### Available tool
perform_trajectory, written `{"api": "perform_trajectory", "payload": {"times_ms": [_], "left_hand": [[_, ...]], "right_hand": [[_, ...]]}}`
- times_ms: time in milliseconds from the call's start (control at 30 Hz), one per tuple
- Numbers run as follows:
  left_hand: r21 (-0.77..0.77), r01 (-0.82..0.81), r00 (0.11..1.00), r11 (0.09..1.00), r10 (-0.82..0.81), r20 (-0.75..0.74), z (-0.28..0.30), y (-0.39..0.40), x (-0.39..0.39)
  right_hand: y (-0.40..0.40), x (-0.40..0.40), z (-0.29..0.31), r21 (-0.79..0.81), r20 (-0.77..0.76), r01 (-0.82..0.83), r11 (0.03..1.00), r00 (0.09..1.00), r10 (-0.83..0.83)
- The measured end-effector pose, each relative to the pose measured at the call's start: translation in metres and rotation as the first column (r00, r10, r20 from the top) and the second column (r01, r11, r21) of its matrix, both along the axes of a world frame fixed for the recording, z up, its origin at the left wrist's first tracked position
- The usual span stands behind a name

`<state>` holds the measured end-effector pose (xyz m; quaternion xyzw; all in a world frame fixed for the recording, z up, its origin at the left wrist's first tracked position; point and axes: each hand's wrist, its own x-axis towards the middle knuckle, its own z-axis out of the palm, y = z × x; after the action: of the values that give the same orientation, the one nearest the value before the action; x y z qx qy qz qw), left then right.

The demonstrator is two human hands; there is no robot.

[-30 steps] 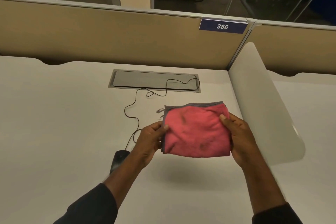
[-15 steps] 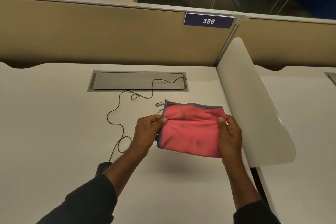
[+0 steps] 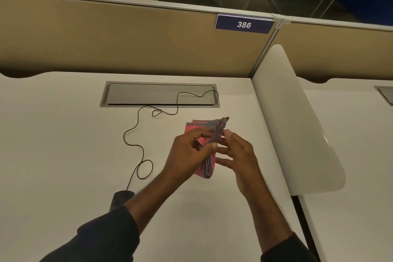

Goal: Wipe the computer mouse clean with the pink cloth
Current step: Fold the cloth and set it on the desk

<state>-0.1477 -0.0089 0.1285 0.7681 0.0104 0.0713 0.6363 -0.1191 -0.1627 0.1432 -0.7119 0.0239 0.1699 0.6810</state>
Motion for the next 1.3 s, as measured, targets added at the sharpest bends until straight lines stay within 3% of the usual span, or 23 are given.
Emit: {"api": "perform_trajectory", "payload": {"times_ms": [200,300,367,433,500,533,600,700,800,867,967,1300], "left_hand": [[-0.039,0.190,0.981,0.981,-0.188,0.050,-0.014,-0.004,-0.020],[-0.133,0.181,0.983,0.975,-0.184,-0.009,-0.024,-0.001,-0.021],[-0.124,0.043,0.998,0.991,-0.037,0.046,-0.025,0.002,-0.020],[-0.082,-0.195,0.976,0.977,0.202,0.086,-0.026,0.007,-0.013],[-0.095,-0.365,0.931,0.926,0.363,-0.036,-0.028,0.015,0.000],[-0.127,-0.370,0.924,0.920,0.351,-0.152,-0.028,0.020,0.008],[-0.272,-0.270,0.928,0.924,0.174,-0.329,-0.030,0.029,0.027],[-0.393,-0.098,0.932,0.914,-0.054,-0.360,-0.032,0.035,0.051],[-0.364,-0.113,0.929,0.925,-0.031,-0.368,-0.034,0.036,0.074],[-0.347,-0.137,0.930,0.928,0.000,-0.367,-0.038,0.034,0.090],[-0.321,-0.174,0.925,0.931,0.043,-0.376,-0.046,0.025,0.109],[-0.064,-0.241,0.877,0.968,0.189,-0.442,-0.099,-0.005,0.155]], "right_hand": [[0.015,0.000,-0.005,-0.038,0.106,0.067,0.997,0.992,-0.062],[0.015,0.000,-0.009,-0.105,0.129,0.088,0.991,0.989,-0.074],[0.012,0.003,-0.010,-0.128,0.132,0.123,0.984,0.986,-0.106],[0.005,0.010,-0.007,-0.122,0.119,0.143,0.982,0.985,-0.128],[-0.003,0.018,-0.002,-0.043,0.071,0.141,0.989,0.988,-0.138],[-0.009,0.023,0.000,0.019,0.047,0.131,0.991,0.990,-0.132],[-0.020,0.034,0.005,0.109,0.028,0.107,0.988,0.994,-0.110],[-0.037,0.054,0.005,0.175,0.018,0.083,0.981,0.996,-0.087],[-0.053,0.079,-0.001,0.239,-0.022,0.093,0.966,0.996,-0.090],[-0.064,0.099,-0.010,0.191,-0.016,0.107,0.976,0.994,-0.106],[-0.077,0.131,-0.032,-0.035,0.059,0.148,0.988,0.988,-0.146],[-0.084,0.198,-0.116,-0.443,0.173,0.284,0.851,0.958,-0.230]]}}
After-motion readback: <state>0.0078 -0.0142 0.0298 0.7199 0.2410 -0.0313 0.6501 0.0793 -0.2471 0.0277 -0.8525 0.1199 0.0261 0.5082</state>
